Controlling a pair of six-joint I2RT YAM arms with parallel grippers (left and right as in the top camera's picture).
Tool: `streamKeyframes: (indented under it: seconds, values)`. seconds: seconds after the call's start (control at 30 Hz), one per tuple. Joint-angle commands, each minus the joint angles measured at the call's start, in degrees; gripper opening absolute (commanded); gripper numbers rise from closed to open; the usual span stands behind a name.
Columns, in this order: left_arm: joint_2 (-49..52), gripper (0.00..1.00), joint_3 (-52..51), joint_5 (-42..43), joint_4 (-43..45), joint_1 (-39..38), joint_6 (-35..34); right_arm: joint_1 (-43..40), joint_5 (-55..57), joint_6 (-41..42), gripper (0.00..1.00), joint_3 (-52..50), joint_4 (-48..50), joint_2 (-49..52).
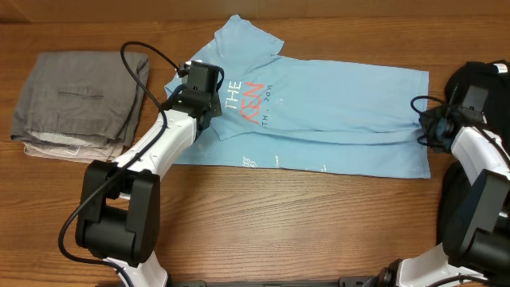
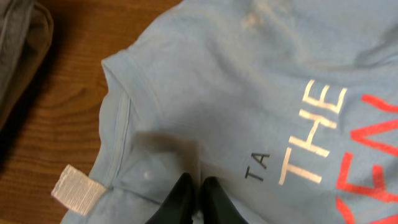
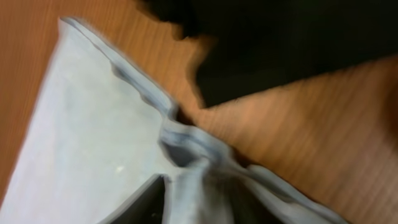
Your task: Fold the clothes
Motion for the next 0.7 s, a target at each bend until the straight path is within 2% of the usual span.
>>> streamKeyframes:
  seconds: [0.0,0.03,0.07,0.1,0.2,0.3,0.37,0.4,0.43,0.47,0.53,0.67]
  values:
    - [-0.04,0.3,2.97,-1.42,0.74,0.66,1.01,-0.22,-6.12,-8.92,0.63,3.32,1.38,0.04]
    - [-0.13,0.38,3.69,-1.42,0.48,0.66,1.2,-0.35,-7.06,-10.36,0.76,4.48,0.68,-0.07]
    - [-0.26,0.41,5.05,-1.42,-0.2,0.66,1.62,-0.59,-8.2,-11.98,0.86,6.51,-0.9,-0.28]
    - [-0.5,0.45,6.47,-1.4,-1.22,0.66,2.12,-0.85,-9.18,-13.38,0.9,8.55,-2.8,-0.57]
    - [-1.73,0.53,11.06,-1.42,-5.64,0.66,3.67,-1.38,-11.85,-17.53,0.93,15.43,-10.19,-1.49]
    - [-4.11,0.53,16.63,-1.4,-14.4,0.66,2.49,-1.4,-13.9,-20.83,0.91,23.45,-21.81,-2.38]
    - [-5.6,0.33,19.39,-1.42,-21.07,0.66,-0.61,-1.27,-14.1,-21.59,0.8,28.26,-31.43,-2.64]
    - [-6.38,0.22,20.33,-1.42,-24.72,0.7,-2.34,-1.18,-14.82,-22.84,0.69,30.08,-36.02,-2.69]
    - [-7.06,0.11,20.7,-1.42,-27.69,0.81,-4.04,-1.03,-15.61,-24.04,0.55,31.19,-39.41,-2.69]
    - [-7.58,0.07,20.72,-1.38,-30.05,1.03,-5.86,-0.9,-16.24,-25.27,0.4,31.63,-42.1,-2.69]
    - [-8.13,0.04,20.72,-0.5,-36.06,1.95,-10.1,-0.52,-16.26,-26.38,0.06,31.63,-47.71,-2.69]
    - [-7.58,0.05,18.6,7.8,-44.13,5.55,-10.4,0.0,-15.93,-26.34,0.04,27.3,-54.12,-2.6]
